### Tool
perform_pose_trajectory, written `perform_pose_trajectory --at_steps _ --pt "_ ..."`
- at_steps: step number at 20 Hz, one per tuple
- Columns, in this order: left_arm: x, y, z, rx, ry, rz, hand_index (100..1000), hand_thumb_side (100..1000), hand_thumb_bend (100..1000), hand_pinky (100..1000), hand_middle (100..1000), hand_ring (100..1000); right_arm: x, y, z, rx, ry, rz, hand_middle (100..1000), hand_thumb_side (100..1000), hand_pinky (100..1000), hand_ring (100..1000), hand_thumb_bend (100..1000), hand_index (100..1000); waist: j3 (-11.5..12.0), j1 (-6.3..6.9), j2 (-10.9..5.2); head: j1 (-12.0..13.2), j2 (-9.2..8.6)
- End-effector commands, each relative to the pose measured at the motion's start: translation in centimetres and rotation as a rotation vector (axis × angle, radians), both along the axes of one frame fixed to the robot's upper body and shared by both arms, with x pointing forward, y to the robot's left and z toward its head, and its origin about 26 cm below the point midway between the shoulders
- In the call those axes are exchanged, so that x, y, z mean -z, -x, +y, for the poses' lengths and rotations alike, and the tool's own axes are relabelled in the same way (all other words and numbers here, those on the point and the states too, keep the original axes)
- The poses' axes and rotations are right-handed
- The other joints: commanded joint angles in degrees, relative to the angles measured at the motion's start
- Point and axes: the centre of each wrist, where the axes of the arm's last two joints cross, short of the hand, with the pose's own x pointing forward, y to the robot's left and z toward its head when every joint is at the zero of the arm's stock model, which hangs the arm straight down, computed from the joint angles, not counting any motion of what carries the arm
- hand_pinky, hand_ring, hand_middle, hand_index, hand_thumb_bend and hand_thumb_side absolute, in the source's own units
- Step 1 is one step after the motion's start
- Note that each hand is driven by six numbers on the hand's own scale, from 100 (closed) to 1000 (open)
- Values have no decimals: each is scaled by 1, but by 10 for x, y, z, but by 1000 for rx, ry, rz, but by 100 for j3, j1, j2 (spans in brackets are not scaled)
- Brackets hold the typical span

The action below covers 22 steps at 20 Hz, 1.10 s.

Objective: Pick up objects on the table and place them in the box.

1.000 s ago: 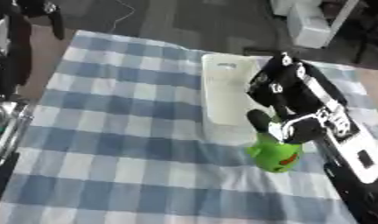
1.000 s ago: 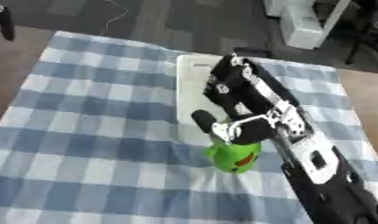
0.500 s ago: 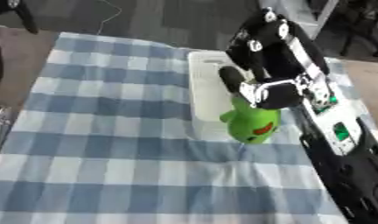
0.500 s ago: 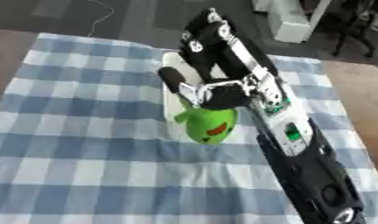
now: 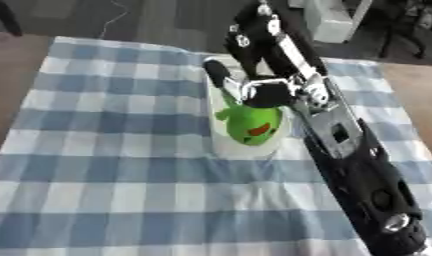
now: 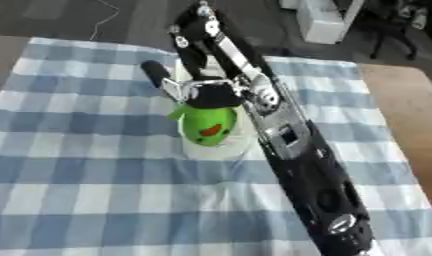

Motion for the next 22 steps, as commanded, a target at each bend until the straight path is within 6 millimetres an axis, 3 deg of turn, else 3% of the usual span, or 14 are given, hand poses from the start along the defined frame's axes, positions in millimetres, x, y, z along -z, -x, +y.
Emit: perform_pose_trajectory --at_steps 1,2,3,12,22 --pt "-9 1 -1 16 -3 -36 812 989 252 251 850 748 -3 -9 3 41 -4 -45 100 155 100 100 286 100 12 69 -50 -104 15" --pt "-10 1 -1 18 -3 -36 812 989 252 251 850 748 -1 -12 2 53 -2 -51 100 130 100 100 245 100 15 68 -49 -104 13" --pt "-10 1 -1 20 -4 -36 812 989 253 248 850 748 1 -15 1 69 0 -56 100 156 100 100 285 100 18 67 -48 -96 5" --pt "-8 1 -4 33 -9 -29 813 984 251 223 851 746 13 -38 -2 191 9 -86 100 132 100 100 279 100 54 65 1 -126 -21" --pt "-11 -1 -9 56 -14 -34 813 988 257 206 851 746 24 -57 -5 324 42 -134 100 168 100 100 257 100 135 48 93 -325 -124"
